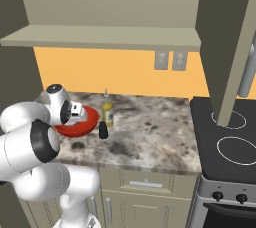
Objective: Retrieve the bottle and the shaker from the cabinet and place them next to the mixing bowl on the counter. Then add garlic from the fridge to the mixing bowl.
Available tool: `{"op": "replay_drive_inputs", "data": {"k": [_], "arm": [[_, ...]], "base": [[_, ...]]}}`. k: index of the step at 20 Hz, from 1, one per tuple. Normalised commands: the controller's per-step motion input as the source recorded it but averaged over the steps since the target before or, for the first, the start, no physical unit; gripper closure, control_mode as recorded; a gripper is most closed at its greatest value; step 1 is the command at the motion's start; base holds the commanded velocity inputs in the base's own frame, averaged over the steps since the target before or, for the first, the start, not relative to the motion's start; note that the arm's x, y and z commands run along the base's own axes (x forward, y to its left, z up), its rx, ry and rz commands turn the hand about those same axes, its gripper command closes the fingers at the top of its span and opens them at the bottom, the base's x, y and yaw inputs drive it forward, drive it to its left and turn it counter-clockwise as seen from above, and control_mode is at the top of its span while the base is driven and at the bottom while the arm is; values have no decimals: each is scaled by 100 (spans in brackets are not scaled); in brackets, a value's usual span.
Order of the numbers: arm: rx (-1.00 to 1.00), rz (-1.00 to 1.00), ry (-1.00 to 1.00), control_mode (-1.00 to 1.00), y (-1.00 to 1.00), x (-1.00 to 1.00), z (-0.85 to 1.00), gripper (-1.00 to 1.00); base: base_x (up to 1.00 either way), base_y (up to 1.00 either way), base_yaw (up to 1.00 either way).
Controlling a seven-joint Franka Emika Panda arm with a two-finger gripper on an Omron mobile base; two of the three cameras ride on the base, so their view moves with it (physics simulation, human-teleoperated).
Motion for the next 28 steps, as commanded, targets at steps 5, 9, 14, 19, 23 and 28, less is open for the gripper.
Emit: {"op": "replay_drive_inputs", "data": {"k": [5, 9, 14, 19, 23, 28], "arm": [[1, 0, 0, -100, -7, 11, -8, 100], [5, 0, 0, -100, -12, 19, 0, 100], [0, 0, 0, -100, 0, 0, 0, 100], [0, 0, 0, -100, 0, 0, 0, -100], [0, 0, 0, -100, 0, 0, 1, -100], [-1, 0, 0, -100, 0, 0, 24, -100]], "base": [[0, 0, 0], [0, 0, 0], [0, 0, 0], [0, 0, 0], [0, 0, 0], [0, 0, 0]]}}
